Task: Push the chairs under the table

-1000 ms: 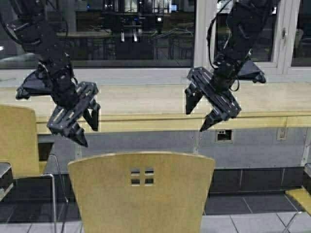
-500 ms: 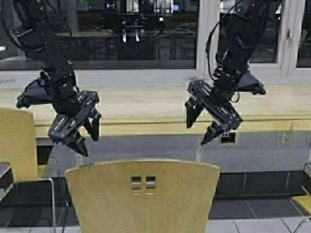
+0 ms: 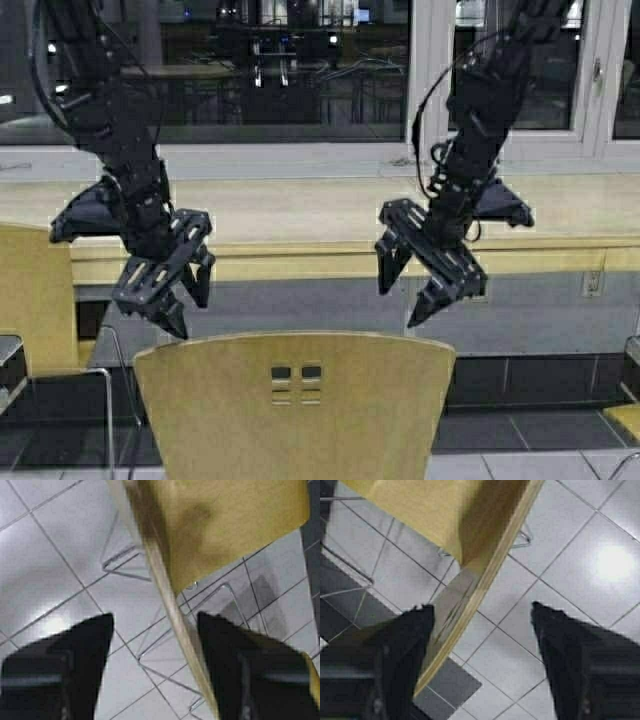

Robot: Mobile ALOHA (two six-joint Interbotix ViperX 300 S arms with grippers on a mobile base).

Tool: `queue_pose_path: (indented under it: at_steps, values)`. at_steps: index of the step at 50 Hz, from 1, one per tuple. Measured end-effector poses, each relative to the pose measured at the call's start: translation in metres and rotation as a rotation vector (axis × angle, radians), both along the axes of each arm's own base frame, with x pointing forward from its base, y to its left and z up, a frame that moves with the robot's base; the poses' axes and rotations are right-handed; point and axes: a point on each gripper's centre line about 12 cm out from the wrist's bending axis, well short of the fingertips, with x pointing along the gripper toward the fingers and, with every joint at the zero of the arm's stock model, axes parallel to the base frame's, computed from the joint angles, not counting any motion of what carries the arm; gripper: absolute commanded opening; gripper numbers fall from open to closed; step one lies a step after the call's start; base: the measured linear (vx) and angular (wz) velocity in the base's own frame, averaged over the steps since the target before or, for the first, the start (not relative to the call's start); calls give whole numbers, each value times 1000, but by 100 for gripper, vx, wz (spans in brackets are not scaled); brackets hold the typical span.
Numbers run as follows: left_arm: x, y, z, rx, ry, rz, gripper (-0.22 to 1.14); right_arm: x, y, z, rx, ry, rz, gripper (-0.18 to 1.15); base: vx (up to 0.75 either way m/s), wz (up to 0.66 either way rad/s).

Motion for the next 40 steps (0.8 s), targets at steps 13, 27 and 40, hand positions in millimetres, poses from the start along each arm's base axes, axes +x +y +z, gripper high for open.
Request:
queue_pose_path:
  at_steps: [13, 27, 40]
  values:
    - [17, -6, -15, -2, -7, 2, 88, 7, 4, -25, -3, 33, 2, 93, 1, 0]
    - [20, -8, -43, 12, 27, 1, 88, 10, 6, -52, -13, 62, 2, 93, 3, 0]
    - [24, -8, -71, 24, 52, 5, 88, 11, 6, -86, -26, 98, 1, 93, 3, 1]
